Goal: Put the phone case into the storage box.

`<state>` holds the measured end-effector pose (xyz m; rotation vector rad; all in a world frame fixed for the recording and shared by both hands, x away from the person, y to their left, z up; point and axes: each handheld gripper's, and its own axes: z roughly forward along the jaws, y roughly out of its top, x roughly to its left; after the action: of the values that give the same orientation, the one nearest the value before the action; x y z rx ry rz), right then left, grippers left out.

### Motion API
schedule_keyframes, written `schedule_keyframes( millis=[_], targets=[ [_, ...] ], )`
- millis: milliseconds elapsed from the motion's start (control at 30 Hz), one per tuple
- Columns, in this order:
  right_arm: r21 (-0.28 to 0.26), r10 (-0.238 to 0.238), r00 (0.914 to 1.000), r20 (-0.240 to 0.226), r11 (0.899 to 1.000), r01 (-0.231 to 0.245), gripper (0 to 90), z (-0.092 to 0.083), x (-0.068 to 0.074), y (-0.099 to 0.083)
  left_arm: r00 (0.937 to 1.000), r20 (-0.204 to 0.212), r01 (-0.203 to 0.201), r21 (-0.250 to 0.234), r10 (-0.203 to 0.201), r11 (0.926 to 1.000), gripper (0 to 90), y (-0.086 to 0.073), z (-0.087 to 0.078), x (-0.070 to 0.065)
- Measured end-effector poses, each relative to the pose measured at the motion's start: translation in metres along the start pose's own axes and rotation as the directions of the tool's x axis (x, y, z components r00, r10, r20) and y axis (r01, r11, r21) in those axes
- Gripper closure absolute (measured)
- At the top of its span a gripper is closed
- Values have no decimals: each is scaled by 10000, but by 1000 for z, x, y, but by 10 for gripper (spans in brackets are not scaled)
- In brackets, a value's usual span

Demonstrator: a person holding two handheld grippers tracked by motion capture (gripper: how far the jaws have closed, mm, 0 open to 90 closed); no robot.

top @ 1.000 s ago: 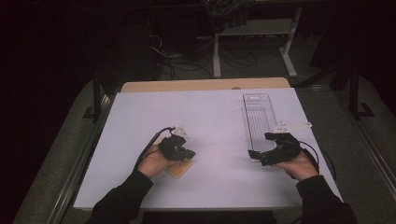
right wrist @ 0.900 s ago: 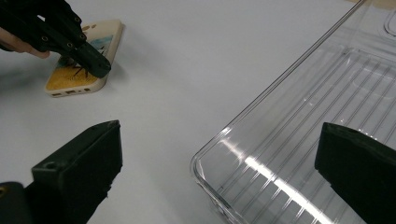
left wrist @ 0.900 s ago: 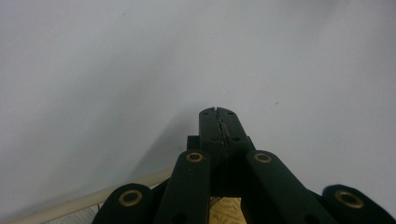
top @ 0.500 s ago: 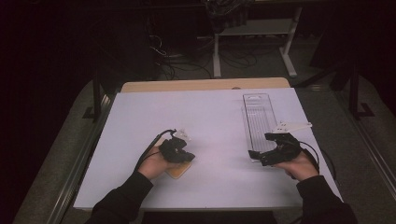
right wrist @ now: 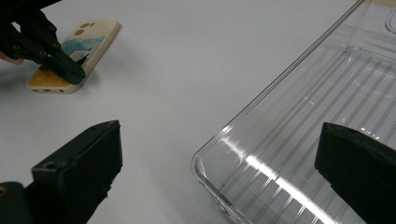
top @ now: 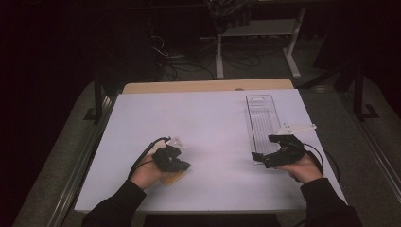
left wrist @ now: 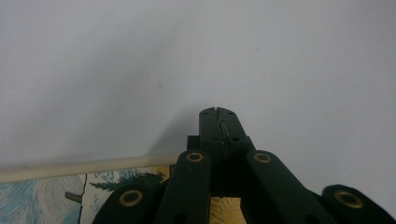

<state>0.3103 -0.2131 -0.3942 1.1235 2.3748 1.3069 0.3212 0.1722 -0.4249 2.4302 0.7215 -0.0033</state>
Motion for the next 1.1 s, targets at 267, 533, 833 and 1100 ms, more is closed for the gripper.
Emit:
schedule_keyframes(
  millis=[267,533,833,1100],
  targets=[
    [-2,20,10000,20,10000,-20,0,0,0,0,9997,-197,-134,385,141,9992,898,-17,-15,-1],
    [-15,81,10000,45,10000,-80,0,0,0,0,9966,-828,80,544,-34,9985,898,-36,-26,-2],
    [-52,148,9999,25,9999,-148,0,0,-1,0,9914,-1287,340,885,-225,9955,898,-58,-49,4],
    [-30,230,9997,52,9997,-230,1,0,0,0,9833,-1727,733,841,-579,9938,899,-75,-62,11]
  ],
)
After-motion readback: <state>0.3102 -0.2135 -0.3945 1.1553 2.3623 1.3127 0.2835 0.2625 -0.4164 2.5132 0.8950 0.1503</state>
